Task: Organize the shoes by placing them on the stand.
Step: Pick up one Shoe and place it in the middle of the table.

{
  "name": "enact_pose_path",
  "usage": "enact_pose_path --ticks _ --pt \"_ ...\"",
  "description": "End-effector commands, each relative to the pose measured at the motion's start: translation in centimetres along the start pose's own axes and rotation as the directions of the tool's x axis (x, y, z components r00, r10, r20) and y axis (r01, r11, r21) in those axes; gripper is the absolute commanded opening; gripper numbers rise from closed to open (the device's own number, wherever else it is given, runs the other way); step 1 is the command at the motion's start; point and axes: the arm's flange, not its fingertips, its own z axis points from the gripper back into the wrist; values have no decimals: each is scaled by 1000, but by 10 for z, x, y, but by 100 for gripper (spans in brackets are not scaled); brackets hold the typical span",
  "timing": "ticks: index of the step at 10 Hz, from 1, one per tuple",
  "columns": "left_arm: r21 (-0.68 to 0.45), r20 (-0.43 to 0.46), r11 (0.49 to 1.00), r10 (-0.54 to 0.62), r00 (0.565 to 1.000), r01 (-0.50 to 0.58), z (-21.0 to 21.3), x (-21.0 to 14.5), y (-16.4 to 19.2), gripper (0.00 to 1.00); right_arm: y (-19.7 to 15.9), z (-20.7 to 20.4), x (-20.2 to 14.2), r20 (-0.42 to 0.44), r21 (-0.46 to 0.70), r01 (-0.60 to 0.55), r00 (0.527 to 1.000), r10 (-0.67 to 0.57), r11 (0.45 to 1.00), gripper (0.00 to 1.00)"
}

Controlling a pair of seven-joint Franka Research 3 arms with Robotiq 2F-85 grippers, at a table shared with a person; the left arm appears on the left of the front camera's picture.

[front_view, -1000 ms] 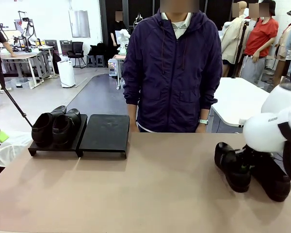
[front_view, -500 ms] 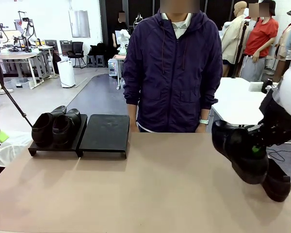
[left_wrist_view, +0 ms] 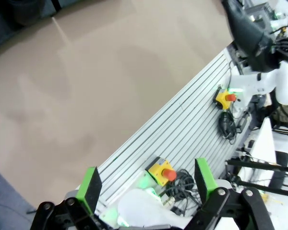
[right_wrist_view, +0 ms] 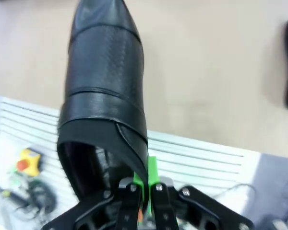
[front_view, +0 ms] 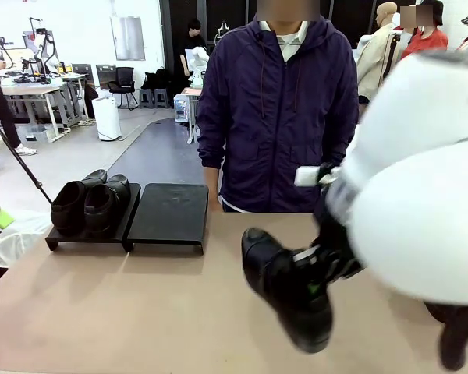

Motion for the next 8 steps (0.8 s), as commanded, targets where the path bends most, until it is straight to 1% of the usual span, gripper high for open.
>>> enact_pose_path --ticks 1,3,4,5,6,7,8 --pt "-1 -9 1000 9 1000 -9 2 -2 0 100 28 -50 25 -6 -40 141 990 -141 989 0" --pt "-1 -9 1000 9 1000 -9 2 -2 0 100 65 -92 42 60 -37 224 973 -221 974 0" --pt "-1 -9 1000 9 1000 -9 2 -2 0 100 81 -109 48 49 11 193 980 -193 981 0" --pt "-1 -9 1000 9 1000 -9 2 -2 0 100 95 -126 54 46 26 169 984 -170 985 0" --pt "-1 -9 1000 9 1000 -9 2 -2 0 100 105 -143 60 53 -2 158 986 -158 987 0" --pt "-1 -9 1000 9 1000 -9 2 -2 0 100 109 -158 67 47 -1 197 979 -197 980 0" --pt "-1 -9 1000 9 1000 -9 2 -2 0 100 111 -170 70 22 -1 201 979 -201 980 0"
